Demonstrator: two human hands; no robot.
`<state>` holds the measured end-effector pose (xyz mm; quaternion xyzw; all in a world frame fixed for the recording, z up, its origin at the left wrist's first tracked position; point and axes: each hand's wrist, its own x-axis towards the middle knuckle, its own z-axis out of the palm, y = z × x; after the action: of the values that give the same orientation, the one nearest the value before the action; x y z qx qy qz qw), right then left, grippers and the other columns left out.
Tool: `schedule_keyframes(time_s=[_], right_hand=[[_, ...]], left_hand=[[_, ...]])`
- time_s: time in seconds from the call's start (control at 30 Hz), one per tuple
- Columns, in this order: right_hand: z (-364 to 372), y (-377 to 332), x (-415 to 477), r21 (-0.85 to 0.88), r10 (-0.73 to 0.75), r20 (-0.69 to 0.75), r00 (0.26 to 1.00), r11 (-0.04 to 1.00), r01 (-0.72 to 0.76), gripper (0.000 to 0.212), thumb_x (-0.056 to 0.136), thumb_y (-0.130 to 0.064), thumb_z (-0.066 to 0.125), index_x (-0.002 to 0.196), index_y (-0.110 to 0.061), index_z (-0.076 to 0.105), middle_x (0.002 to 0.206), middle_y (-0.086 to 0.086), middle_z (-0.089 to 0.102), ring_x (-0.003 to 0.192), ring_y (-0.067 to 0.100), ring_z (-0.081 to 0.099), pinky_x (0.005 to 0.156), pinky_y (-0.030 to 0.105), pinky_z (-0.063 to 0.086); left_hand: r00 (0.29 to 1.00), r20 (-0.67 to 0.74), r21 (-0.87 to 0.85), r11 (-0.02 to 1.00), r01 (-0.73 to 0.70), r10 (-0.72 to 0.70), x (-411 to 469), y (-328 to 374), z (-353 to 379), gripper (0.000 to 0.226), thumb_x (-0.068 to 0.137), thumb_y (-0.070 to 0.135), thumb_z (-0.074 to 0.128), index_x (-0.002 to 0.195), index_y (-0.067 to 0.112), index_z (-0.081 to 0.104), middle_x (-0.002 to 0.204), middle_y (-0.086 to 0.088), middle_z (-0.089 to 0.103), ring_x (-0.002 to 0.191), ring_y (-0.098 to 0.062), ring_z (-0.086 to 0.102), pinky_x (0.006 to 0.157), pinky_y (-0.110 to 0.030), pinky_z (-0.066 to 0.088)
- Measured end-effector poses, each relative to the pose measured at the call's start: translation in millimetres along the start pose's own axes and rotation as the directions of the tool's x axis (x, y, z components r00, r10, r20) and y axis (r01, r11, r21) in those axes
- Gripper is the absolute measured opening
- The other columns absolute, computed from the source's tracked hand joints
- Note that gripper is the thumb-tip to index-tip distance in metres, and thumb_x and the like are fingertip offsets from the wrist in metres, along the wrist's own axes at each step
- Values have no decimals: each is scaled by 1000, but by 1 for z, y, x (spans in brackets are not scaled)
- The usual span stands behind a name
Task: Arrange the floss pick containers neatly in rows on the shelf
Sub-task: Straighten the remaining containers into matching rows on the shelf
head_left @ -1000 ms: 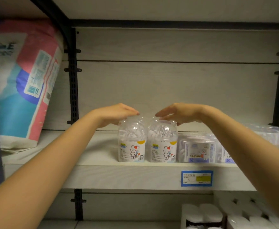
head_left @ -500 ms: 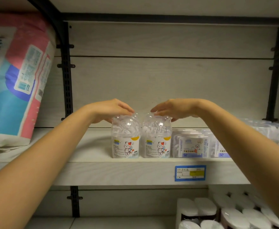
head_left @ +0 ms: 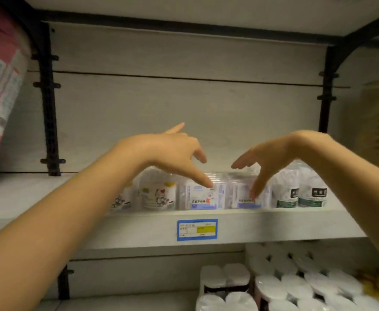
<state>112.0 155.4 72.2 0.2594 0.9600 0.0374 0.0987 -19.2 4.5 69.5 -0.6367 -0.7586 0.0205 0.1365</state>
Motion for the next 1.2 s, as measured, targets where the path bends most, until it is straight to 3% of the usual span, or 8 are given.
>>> schedule_keyframes(time_s=[0.1,0.2,0.57,0.7,0.77,0.83,0.97,1.2], right_hand=[[-2,10,12,-72,-57,46,997,996,60,80,73,-42,72,142,-25,35,145,-8,42,131,13,41,107,29,30],[-2,19,19,-77,-108,29,994,991,110,80,71,-45,73,140,-25,39,141,-9,46,128,12,44,106,29,30],[3,29,20,-75,-182,-44,982,981,178,80,68,-56,70,138,-27,42,140,-10,47,125,12,45,107,30,32],[4,60,-15,249,-189,-299,935,931,268,83,67,-68,51,140,-32,37,147,-11,37,134,10,35,108,28,25],[18,85,-32,335,-115,-565,817,873,355,69,76,-61,45,136,-27,44,141,-8,46,125,8,43,100,23,33],[42,108,-42,423,12,-691,722,817,391,52,86,-49,46,132,-23,49,132,-6,53,114,7,50,88,18,39],[92,143,-43,507,167,-717,677,791,342,47,86,-46,50,128,-25,51,127,-5,55,105,9,55,80,19,42],[119,157,-30,435,70,-782,620,773,462,45,82,-48,56,124,-33,53,121,-13,54,99,-1,56,74,17,49]], left_hand=[[984,152,14,996,90,-91,20,5,7,76,73,69,53,135,26,48,112,12,58,135,-11,36,117,-44,-13],[960,237,15,988,151,-150,27,3,12,75,72,69,54,134,28,49,136,10,53,137,-13,34,116,-49,-13],[943,265,23,979,203,-202,25,10,12,63,77,63,53,131,30,52,138,12,52,134,-7,38,112,-46,-20],[980,-36,-14,980,198,-198,18,17,16,67,77,68,43,131,29,50,137,9,53,120,-6,49,117,-38,-9],[924,-344,-129,983,128,-166,20,30,25,55,83,64,44,121,27,58,127,10,60,112,-9,56,115,-36,15],[834,-533,-241,970,15,-145,26,52,36,39,87,50,51,115,25,63,115,10,64,107,-12,58,93,-29,39],[835,-543,-241,969,-51,-91,57,98,52,43,90,46,51,127,24,55,124,8,59,115,-13,52,94,-27,40],[863,-490,-152,987,53,-122,96,140,58,49,89,52,45,133,29,49,127,6,52,120,-15,44,99,-31,36]])
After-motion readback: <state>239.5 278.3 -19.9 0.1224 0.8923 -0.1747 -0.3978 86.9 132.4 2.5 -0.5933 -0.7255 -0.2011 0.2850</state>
